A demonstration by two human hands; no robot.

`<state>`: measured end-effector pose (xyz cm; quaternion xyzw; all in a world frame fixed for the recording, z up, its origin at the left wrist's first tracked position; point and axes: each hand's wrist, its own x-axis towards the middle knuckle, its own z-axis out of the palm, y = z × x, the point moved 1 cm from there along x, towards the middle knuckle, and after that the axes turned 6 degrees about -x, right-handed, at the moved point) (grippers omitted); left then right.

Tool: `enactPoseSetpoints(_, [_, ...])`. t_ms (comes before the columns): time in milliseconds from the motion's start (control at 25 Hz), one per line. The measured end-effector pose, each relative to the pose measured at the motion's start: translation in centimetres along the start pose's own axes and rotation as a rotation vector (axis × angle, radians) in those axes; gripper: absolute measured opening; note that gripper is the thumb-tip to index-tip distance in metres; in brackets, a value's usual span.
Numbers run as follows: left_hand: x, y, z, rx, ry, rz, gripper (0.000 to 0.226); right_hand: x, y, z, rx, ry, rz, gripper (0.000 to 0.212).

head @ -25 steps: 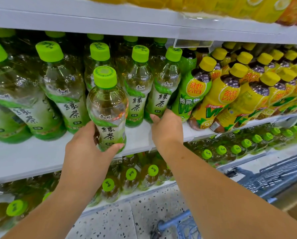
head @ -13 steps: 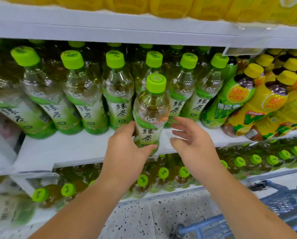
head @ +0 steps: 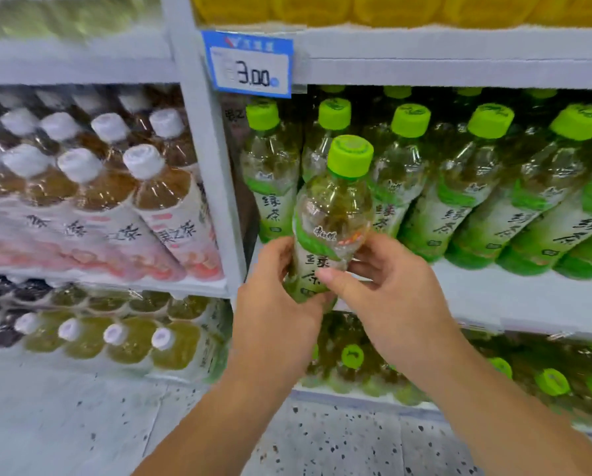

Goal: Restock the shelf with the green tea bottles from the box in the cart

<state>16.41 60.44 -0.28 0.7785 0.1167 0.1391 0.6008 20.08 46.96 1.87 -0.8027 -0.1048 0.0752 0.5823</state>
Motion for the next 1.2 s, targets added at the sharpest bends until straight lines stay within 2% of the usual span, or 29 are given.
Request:
enactPoseSetpoints(240, [2.6, -2.1, -3.7, 0.233, 0.154, 0.061, 0.058, 3.4, -0.3, 5.4, -0.035, 0.026, -0.021, 0.025])
enactPoseSetpoints(360, [2.6, -2.5, -3.6, 0.198, 0.193, 0.016, 0.061, 3.8, -0.2, 6.0, -0.104, 0.001, -0.042, 0.028])
enactPoseSetpoints(600, [2.7, -2.8, -3.9, 0.181, 0.236, -0.017, 0.048, 4.0, -0.3, 6.5, -0.174, -0.039, -0.025, 0.034])
enactPoseSetpoints(920, [2.3, -3.1, -4.1, 0.212, 0.204, -0.028, 0.043, 3.0, 1.1, 6.6, -0.186, -0.032, 0.051, 0.027])
enactPoseSetpoints(1200, [2.2, -3.5, -5.2, 0.162, 0.131, -0.077, 0.048, 2.9, 0.8, 6.5, -0.266, -0.029, 0.134, 0.044])
